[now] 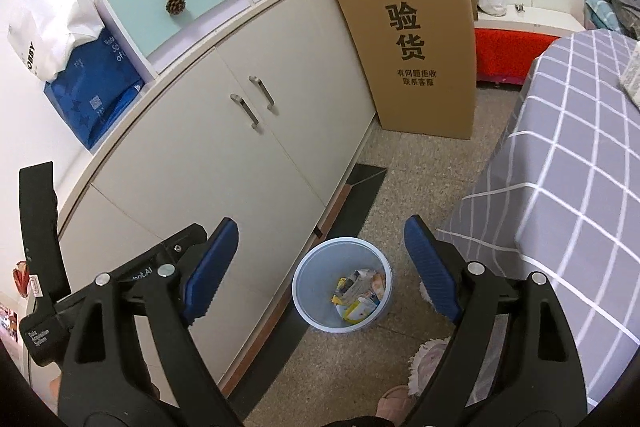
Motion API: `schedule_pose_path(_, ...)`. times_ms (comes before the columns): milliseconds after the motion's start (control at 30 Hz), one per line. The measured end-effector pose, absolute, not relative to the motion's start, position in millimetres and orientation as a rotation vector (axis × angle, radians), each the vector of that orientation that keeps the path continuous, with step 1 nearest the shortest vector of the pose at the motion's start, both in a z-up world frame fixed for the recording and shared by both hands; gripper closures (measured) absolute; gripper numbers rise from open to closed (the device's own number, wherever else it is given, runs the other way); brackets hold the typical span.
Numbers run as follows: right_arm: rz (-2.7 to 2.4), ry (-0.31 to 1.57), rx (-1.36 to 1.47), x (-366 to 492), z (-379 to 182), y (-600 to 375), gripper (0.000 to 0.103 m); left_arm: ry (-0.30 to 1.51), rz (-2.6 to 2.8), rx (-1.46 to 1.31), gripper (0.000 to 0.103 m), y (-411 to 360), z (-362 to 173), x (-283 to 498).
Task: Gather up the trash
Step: 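Open the right tool over the bin, then open the left tool to drop the bag, then move both tools back to the table toward the white detergent box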
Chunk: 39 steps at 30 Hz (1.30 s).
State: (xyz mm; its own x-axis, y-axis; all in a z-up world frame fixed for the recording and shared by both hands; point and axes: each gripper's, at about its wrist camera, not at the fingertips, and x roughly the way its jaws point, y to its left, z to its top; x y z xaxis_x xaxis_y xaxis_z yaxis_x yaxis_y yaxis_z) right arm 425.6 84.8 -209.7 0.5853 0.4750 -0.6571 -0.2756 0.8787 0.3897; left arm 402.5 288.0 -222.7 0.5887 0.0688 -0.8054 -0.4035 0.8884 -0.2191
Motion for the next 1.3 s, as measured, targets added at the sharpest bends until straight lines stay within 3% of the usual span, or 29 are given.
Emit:
schedule_pose_path(400, 0.442, 0.743, 0.317, 379.9, -162.9, 34.4, 0.018, 0.827, 0.228, -0.391, 0.025, 237.4, -171.0, 361.4)
schedule_pose_path(733, 0.319, 0.646, 0.405, 344.1, -138.7, -75.9, 0.017, 0.795, 0.068, -0.273, 0.02, 121.7, -133.7, 354.0)
schedule_pose_path(1300, -0.071, 0.671, 0.567, 322.2, -180.2, -299.3, 0.013, 0.966, -0.318, -0.076, 0.019, -108.6, -169.8, 400.9)
